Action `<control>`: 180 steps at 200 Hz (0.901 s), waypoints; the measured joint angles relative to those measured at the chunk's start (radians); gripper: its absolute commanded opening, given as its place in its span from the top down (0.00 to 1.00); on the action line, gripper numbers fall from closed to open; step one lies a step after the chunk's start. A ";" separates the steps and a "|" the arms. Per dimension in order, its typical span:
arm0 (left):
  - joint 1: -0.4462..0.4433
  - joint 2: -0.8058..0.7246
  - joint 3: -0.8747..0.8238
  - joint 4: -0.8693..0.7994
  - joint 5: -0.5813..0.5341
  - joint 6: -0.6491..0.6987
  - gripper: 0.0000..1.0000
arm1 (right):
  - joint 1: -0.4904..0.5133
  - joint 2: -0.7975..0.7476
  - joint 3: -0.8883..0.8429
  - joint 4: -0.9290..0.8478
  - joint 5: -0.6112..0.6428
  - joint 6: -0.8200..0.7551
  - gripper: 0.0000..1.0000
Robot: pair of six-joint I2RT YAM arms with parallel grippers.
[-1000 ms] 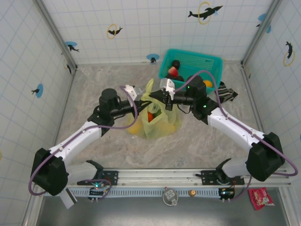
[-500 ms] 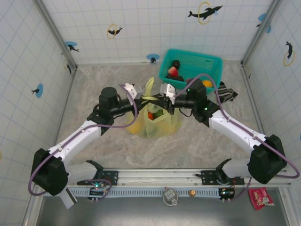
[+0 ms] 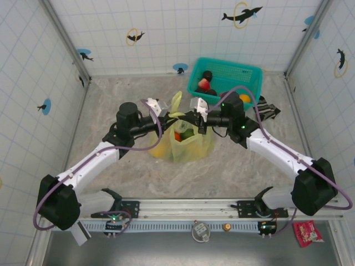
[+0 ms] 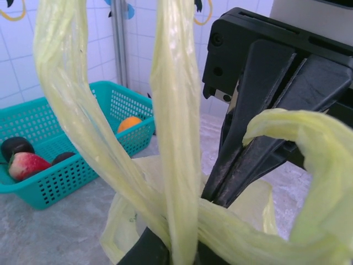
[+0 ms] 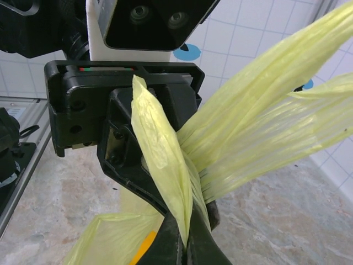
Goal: Place the fake fruits into the plastic bag and tie a complex knot
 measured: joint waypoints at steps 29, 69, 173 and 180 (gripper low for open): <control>0.003 0.000 0.000 -0.002 -0.011 0.001 0.79 | -0.001 0.000 0.000 0.002 0.005 0.003 1.00; 0.000 0.000 0.000 -0.011 0.002 0.002 0.78 | -0.013 0.000 0.000 0.026 0.055 0.005 1.00; -0.003 0.031 0.006 -0.006 0.039 -0.004 1.00 | -0.007 0.024 0.004 0.050 -0.004 0.042 1.00; -0.003 0.031 0.006 -0.004 0.035 0.006 1.00 | -0.007 0.024 0.004 0.050 -0.007 0.043 1.00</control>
